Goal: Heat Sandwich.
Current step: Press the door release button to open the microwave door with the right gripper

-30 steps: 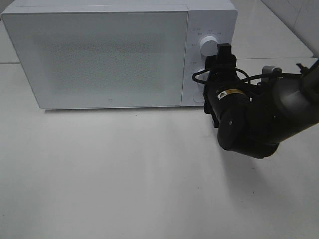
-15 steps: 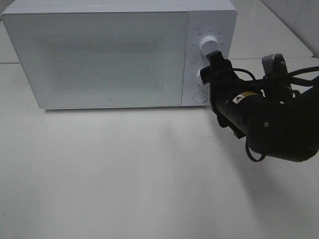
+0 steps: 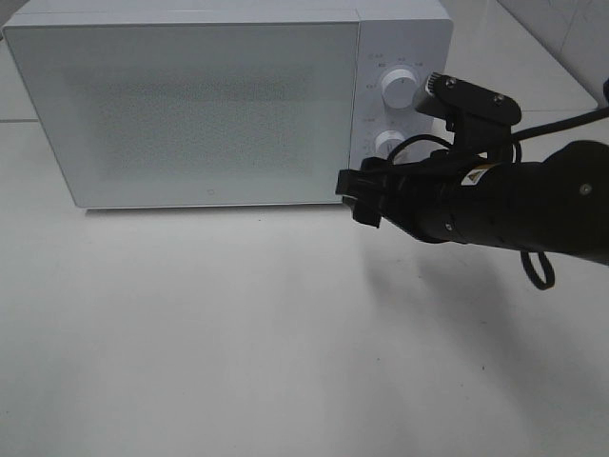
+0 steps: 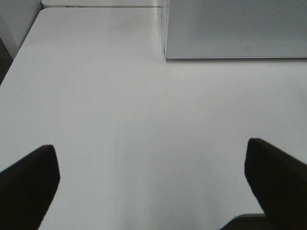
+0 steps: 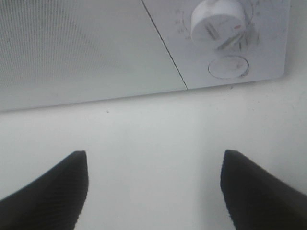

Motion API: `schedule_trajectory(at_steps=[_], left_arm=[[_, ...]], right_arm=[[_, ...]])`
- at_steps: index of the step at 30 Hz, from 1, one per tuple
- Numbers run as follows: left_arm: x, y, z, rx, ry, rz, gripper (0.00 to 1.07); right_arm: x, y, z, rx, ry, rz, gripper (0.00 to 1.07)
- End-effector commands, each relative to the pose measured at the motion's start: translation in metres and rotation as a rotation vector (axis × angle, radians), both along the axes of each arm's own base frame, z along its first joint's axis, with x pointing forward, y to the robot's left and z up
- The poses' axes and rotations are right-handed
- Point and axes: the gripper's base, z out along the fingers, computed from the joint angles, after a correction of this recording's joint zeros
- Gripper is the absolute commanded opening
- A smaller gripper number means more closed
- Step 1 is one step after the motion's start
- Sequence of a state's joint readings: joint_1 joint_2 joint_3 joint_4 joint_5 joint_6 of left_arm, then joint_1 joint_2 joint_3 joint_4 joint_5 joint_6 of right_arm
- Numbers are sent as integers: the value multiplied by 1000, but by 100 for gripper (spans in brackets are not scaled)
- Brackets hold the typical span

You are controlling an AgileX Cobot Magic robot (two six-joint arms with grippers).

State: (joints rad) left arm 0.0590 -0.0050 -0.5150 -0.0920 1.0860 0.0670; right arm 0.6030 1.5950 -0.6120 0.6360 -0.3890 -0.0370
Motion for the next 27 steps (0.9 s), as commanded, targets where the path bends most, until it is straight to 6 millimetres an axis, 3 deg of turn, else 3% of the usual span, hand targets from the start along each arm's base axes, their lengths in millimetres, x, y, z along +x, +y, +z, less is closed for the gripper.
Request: schedule_trajectory(at_steps=[1,9,18,27], left_arm=[[-3,0,1,-5,-35,-7,98],[-3,0,1,-5,-35,-7,98],[-3,0,1,-5,-35,-7,98],[-3,0,1,-5,-35,-7,98]], right_arm=[[1,-12,3,-108,79,128,71],[-3,-26,12,-216,179,275,71],[-11,-36,47,-352,246,393,71],[-35,-47,80,-383,252,428,71]])
